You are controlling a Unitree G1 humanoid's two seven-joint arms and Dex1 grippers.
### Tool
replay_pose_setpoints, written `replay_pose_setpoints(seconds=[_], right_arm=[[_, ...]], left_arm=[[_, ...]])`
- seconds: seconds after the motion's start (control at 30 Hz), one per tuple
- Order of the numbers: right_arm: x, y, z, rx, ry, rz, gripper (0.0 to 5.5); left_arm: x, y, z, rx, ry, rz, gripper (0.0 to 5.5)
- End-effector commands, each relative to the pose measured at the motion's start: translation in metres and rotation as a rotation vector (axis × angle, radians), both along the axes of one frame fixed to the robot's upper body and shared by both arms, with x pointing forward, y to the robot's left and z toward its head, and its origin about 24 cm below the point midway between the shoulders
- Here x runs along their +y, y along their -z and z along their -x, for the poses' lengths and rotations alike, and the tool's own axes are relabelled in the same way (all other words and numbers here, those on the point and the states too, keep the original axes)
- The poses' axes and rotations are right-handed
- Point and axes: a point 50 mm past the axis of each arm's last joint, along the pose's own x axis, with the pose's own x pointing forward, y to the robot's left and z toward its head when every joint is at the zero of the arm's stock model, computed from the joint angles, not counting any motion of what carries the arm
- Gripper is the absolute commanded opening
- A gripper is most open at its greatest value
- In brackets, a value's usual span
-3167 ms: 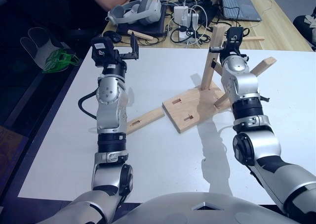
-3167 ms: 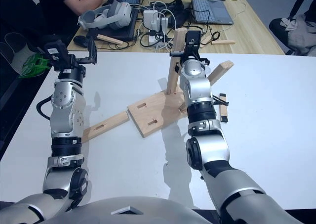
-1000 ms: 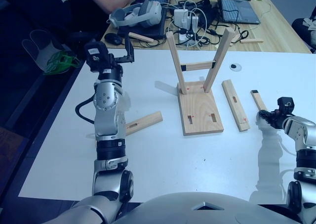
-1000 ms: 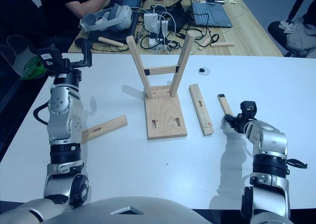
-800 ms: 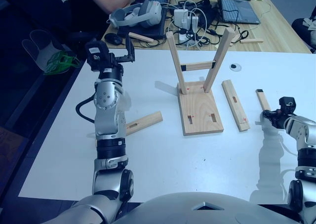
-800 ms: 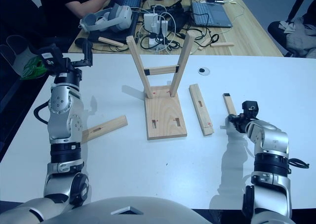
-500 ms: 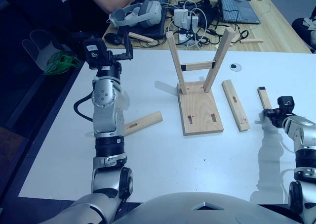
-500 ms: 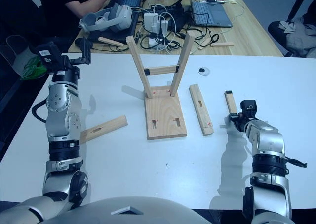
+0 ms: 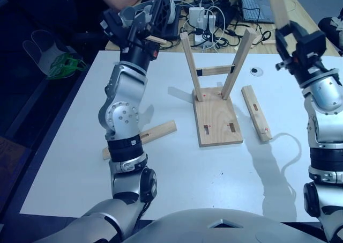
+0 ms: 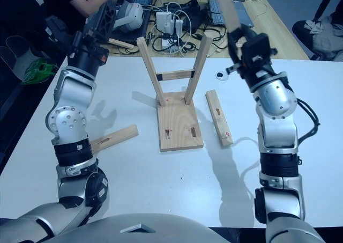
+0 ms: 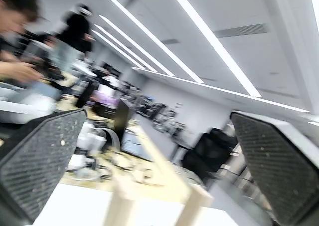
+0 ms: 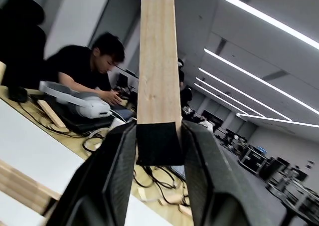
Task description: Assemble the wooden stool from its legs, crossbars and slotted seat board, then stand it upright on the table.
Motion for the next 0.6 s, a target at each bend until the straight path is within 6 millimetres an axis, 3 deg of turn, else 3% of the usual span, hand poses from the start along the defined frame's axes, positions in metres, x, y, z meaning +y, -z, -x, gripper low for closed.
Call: replay_pose_setpoints(seconds=[0.03, 0.17, 0.33, 0.6], right_arm=[[0.043, -0.004, 0.015, 0.039, -0.232, 0.011, 1.3], [0.067, 0.002, 0.028, 0.123, -0.381, 0.014, 1.3], [0.079, 0.004, 0.034, 0.173, -0.453, 0.031, 1.3], [0.079, 0.002, 0.031, 0.137, -0.419, 0.052, 1.3]], left_arm=[[-0.017, -0.006, 0.017, -0.049, 0.194, -0.001, 5.4], [-0.026, -0.008, 0.024, -0.084, 0.257, -0.047, 5.4], [-0.029, -0.006, 0.025, -0.085, 0.255, -0.066, 5.4], [-0.02, -0.002, 0.019, -0.04, 0.194, -0.021, 4.16]])
